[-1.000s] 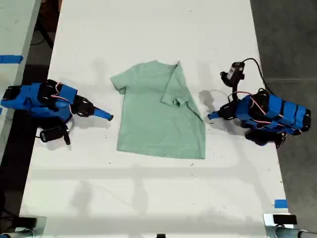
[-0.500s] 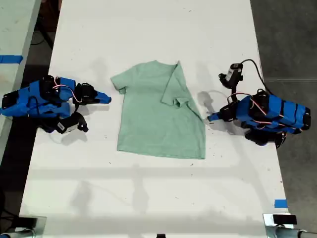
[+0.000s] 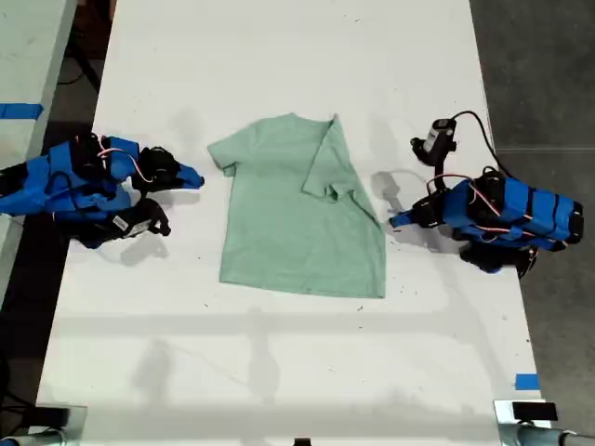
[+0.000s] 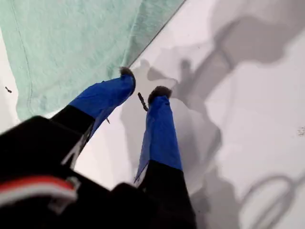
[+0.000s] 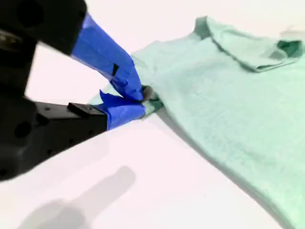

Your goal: Fold t shirt

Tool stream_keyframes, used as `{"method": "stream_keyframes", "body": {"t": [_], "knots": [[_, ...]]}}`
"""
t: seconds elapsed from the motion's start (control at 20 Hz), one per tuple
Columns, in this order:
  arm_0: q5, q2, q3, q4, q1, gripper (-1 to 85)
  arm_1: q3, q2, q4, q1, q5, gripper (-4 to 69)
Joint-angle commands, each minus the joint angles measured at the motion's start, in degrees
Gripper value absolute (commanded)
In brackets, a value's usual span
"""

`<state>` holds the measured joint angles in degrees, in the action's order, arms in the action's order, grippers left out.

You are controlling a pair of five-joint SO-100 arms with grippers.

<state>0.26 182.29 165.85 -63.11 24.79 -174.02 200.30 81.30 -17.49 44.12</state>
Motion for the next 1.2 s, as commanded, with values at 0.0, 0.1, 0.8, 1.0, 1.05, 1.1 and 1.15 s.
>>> {"method": "stream_keyframes", "body": {"t": [0.0,0.1,0.8,1.0,1.05,1.1,1.15], "knots": [[7.91,-27.6,-31.2,-9.93,8.79,-0.3,-2.72,0.53,-1.93,-0.18,-0.09,9.3],[17.49,-39.99,-42.28,-13.71,19.69,-0.3,-2.72,0.53,-1.93,-0.18,-0.09,9.3],[27.42,-80.42,-47.37,1.41,25.14,23.7,-2.72,0.53,-2.02,0.09,0.0,9.3],[26.98,-87.71,-48.25,4.57,25.58,18.3,-2.72,0.53,-2.02,0.09,0.09,9.3],[26.98,-88.42,-48.34,4.57,25.93,13.5,-2.72,0.53,-2.02,0.09,0.09,9.3],[26.98,-88.77,-48.43,4.39,26.1,10.7,-2.72,0.53,-2.02,0.09,0.09,9.3],[26.98,-89.03,-48.43,4.13,26.1,7.3,-2.72,0.53,-2.02,0.18,0.09,9.3]]}}
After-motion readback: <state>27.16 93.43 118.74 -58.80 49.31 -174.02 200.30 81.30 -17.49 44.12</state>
